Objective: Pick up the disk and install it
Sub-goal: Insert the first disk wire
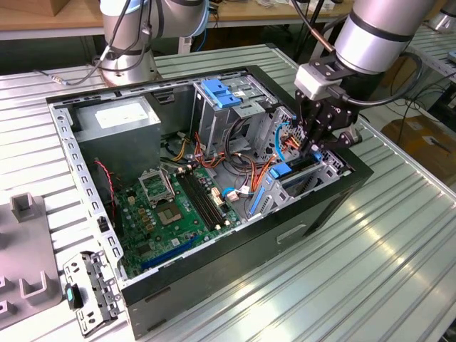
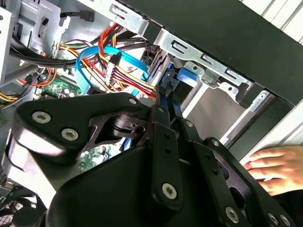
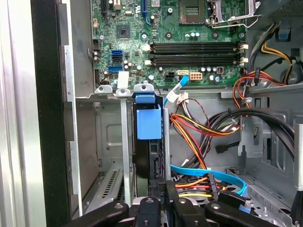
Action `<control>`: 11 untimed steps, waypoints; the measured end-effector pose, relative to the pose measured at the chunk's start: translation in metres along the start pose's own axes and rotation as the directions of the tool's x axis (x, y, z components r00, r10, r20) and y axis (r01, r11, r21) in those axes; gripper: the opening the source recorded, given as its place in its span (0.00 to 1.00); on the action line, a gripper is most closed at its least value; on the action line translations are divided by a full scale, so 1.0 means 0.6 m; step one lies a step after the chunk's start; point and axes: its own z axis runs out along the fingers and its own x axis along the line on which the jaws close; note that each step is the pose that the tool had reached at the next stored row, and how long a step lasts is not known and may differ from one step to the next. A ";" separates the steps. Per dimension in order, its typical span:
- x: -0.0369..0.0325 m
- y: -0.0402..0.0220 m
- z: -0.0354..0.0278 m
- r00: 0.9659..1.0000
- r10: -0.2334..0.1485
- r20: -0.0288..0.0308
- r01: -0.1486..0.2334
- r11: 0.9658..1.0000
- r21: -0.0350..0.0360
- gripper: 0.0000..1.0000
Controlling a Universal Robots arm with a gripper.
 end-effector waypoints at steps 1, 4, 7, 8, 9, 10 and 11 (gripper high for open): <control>0.000 0.000 0.001 1.000 0.001 0.000 -0.001 1.000 0.000 0.17; 0.000 0.002 0.003 1.000 0.002 0.000 -0.002 1.000 0.000 0.17; 0.000 0.003 0.004 1.000 0.001 0.001 -0.001 1.000 0.000 0.17; 0.000 0.003 0.000 1.000 0.001 0.000 -0.001 1.000 0.000 0.17; 0.002 0.003 0.000 1.000 0.001 0.001 -0.001 1.000 0.000 0.17; 0.003 0.002 0.002 1.000 0.002 0.000 -0.002 1.000 0.000 0.17; 0.003 0.002 0.009 1.000 0.001 0.001 -0.001 1.000 0.000 0.17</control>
